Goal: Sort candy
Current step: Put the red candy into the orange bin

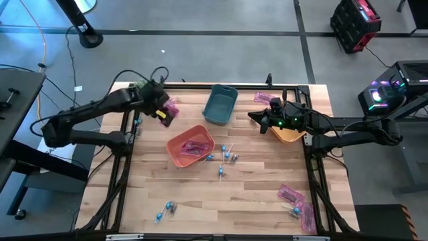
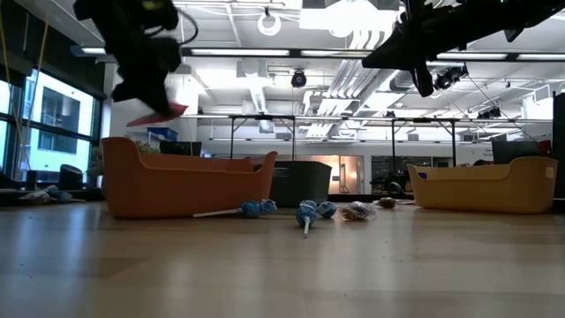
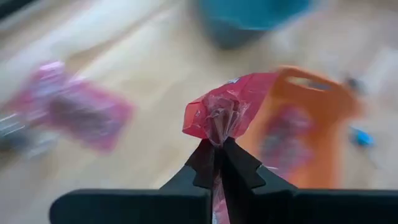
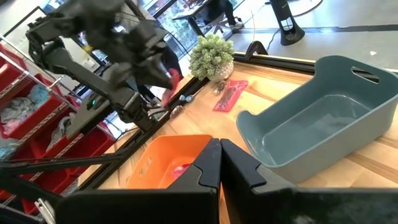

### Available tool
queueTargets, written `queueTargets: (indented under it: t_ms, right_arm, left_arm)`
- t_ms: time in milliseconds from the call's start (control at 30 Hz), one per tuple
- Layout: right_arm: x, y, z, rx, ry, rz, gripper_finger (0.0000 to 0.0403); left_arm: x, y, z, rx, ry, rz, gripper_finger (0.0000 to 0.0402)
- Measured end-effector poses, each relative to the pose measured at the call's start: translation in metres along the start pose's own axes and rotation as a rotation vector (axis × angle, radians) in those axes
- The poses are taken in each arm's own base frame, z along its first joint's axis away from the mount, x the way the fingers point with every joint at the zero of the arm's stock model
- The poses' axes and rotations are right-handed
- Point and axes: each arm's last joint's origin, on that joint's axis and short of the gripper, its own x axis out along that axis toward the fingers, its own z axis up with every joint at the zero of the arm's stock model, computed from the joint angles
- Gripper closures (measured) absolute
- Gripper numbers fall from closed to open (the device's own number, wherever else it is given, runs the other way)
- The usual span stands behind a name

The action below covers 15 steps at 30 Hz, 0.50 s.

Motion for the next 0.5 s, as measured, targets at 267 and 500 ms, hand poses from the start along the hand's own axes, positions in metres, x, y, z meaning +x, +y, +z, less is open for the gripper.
queueTargets:
  t_ms: [267,500]
  right_arm:
    - [0.0,0.0,0.0,0.0,-0.004,-0.005,0.0403]
    - [0.0,-0.001,0.001,0.006,-0.016,-0.021,0.0403]
  left_arm:
    - [0.027,-0.07,-0.019,0.261,-0.002,-0.07,0.0372]
    - [0.052,-0.091,-0.029,0.258,0.072,-0.041,0.0281]
